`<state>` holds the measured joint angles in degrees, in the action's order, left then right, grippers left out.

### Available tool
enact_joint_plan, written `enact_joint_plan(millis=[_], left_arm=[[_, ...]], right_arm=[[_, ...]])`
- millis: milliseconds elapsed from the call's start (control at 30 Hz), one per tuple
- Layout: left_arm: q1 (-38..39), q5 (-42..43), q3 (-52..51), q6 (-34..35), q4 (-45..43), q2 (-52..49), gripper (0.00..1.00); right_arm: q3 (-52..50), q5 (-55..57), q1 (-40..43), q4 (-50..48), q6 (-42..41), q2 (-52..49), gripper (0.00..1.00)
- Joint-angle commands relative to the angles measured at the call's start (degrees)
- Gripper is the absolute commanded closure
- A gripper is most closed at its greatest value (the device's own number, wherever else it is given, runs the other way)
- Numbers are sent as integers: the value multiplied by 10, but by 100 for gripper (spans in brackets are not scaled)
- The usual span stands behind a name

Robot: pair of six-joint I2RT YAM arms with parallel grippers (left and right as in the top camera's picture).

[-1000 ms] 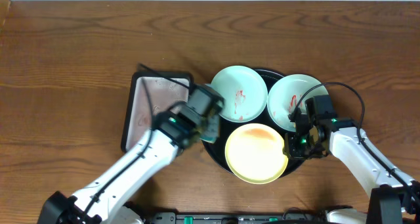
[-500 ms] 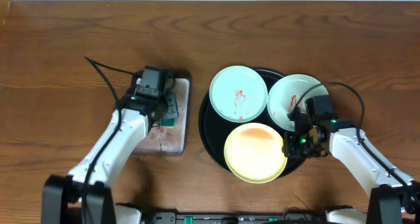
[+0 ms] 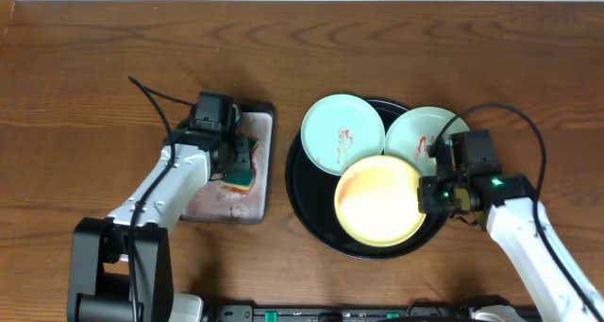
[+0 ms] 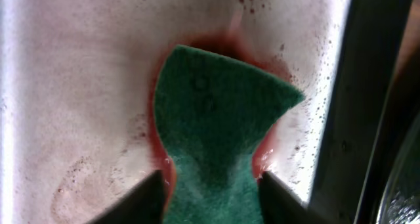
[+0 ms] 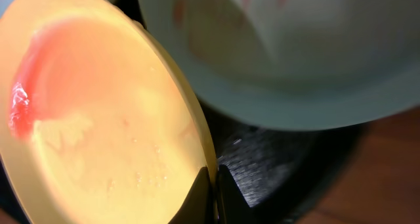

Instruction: Clean dirty plates on tray and stack at the side

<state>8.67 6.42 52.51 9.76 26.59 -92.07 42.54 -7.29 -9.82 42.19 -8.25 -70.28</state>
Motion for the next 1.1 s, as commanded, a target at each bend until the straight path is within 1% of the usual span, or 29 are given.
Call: enact_joint_plan(millis=[0, 67, 200, 367, 600, 633, 667, 700, 800, 833, 1067], left_arm=[[-2, 4, -7, -12, 1, -2, 35], [-2, -1, -8, -12, 1, -2, 31], [-2, -28, -18, -12, 1, -2, 29], [-2, -28, -21, -12, 1, -17, 29], [-2, -28, -21, -12, 1, -60, 30], [-2, -28, -21, -12, 1, -64, 34], [-2, -28, -21, -12, 2, -68, 43], [-2, -28, -21, -12, 3, -68, 55], [-2, -28, -21, -12, 3, -67, 81], [-2, -28, -21, -12, 3, -66, 92], [-2, -38, -20, -12, 8, -42, 93]], right_arm=[[24, 121, -34, -3, 6, 44, 99], [30, 179, -56, -7, 6, 64, 99], [32, 278, -103, -19, 5, 92, 99], [32, 401, -167, -46, 6, 97, 99], [32, 540, -266, -83, 7, 97, 99], [32, 560, -280, -87, 10, 97, 99], [32, 575, -292, -89, 19, 97, 99], [32, 586, -302, -92, 28, 97, 99], [32, 611, -328, -99, 51, 97, 99], [32, 615, -335, -102, 58, 97, 99], [32, 641, -363, -109, 95, 97, 99]])
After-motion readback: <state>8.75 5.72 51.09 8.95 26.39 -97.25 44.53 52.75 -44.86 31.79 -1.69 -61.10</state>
